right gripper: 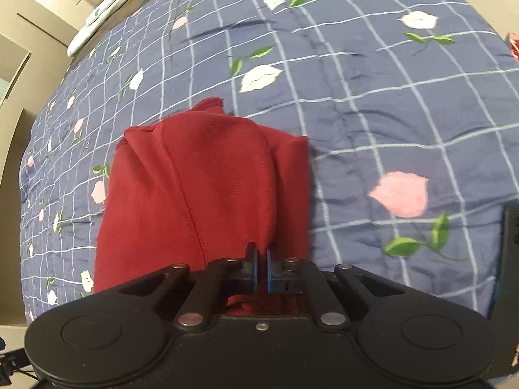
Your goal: Fold small clothes
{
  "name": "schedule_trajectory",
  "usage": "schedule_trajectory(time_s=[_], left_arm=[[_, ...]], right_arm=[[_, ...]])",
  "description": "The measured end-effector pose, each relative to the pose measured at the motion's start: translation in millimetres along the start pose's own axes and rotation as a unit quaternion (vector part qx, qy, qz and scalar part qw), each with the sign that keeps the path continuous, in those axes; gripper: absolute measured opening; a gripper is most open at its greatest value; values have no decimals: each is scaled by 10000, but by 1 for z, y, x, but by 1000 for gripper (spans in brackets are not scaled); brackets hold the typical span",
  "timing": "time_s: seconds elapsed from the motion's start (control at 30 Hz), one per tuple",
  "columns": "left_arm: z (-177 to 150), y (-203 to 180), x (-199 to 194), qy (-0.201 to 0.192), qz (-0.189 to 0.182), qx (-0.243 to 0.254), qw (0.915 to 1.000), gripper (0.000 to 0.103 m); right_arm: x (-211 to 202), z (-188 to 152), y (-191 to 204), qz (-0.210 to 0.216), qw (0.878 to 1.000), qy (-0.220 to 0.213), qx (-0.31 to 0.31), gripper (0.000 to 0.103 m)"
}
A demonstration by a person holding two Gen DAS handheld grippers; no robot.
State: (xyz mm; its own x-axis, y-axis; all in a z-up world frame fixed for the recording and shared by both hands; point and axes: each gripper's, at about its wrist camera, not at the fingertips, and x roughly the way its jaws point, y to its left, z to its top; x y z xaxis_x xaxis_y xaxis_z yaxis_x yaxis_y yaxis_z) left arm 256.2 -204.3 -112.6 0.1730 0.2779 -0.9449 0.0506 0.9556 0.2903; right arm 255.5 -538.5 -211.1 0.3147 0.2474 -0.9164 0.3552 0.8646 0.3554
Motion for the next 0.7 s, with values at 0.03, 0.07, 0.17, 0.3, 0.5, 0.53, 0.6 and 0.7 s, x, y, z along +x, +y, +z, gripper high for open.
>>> schedule_trajectory(time_s=[0.03,0.07,0.17,0.3,0.5,0.53,0.6,0.7], left_arm=[[0,-2,0,-7,-9,32,10000,102],[1,-3,1,-13,-17,59,10000,102],[2,-7,3,-4,-41,112,9999,102],[3,-9,4,4,-53,163,9999,102],[5,-5,6,19,-71,148,9999,102],[6,-5,7,27,-78,146,9999,102],[6,-4,8,35,-98,146,9998,102],[9,-2,12,55,-135,152,9998,102]], right_arm=[[-2,-2,-3,-36,10000,-23,-6,4],[-3,-4,-6,-63,10000,-28,5,4],[-3,-8,-17,-82,9998,28,170,4],[0,-10,-18,-4,9996,61,266,5],[3,-8,-16,3,9993,117,361,11],[3,-8,-16,-12,9992,126,377,12],[4,-8,-16,-25,9990,140,426,13],[5,-7,-15,-70,9989,153,433,15]])
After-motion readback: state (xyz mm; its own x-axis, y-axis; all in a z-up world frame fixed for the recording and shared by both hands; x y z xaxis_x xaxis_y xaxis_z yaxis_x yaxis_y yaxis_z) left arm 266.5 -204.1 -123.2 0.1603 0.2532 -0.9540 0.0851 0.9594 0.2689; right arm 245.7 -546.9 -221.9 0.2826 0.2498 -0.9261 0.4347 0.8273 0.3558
